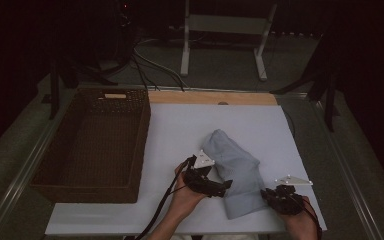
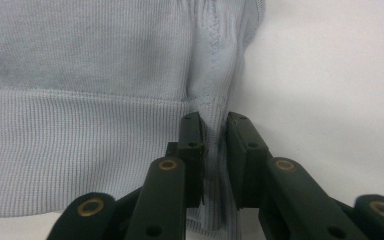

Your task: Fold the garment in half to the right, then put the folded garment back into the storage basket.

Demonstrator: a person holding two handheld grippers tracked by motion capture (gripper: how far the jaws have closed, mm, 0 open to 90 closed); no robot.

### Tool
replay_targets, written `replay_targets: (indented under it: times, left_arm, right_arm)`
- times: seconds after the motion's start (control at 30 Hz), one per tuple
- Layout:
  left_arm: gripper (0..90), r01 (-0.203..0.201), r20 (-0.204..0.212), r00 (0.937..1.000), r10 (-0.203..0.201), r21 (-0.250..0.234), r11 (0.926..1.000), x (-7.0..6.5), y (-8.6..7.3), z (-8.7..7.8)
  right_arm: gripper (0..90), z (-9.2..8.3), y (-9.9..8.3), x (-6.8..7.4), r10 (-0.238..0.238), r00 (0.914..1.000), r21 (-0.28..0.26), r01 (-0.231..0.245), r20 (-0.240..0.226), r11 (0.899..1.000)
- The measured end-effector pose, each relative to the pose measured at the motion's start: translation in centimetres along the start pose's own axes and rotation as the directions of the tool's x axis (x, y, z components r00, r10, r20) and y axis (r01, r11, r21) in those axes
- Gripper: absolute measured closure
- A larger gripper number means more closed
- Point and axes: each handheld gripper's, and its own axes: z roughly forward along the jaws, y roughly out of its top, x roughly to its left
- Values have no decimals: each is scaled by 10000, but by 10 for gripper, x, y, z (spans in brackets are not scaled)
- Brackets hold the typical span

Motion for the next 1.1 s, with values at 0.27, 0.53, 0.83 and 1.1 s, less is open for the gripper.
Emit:
replay_targets:
  times: [0.27,0.53,0.83,1.1]
  left_arm:
    - [47,88,6,10000,-88,-262,9996,9,6,-4]
    - [47,-38,4,10000,38,-503,9987,21,15,-7]
    - [46,-489,-435,9980,453,-836,9953,29,19,-4]
    - [47,-619,-406,9975,585,-886,9941,34,21,-1]
  right_arm:
    - [784,0,0,0,-3,10000,-20,3,-13,10000]
    - [781,0,-1,0,96,10000,-62,-97,-23,9999]
    - [776,1,-2,0,146,9999,-90,-147,-52,9999]
    - [766,1,-3,1,86,9999,-140,-85,60,9999]
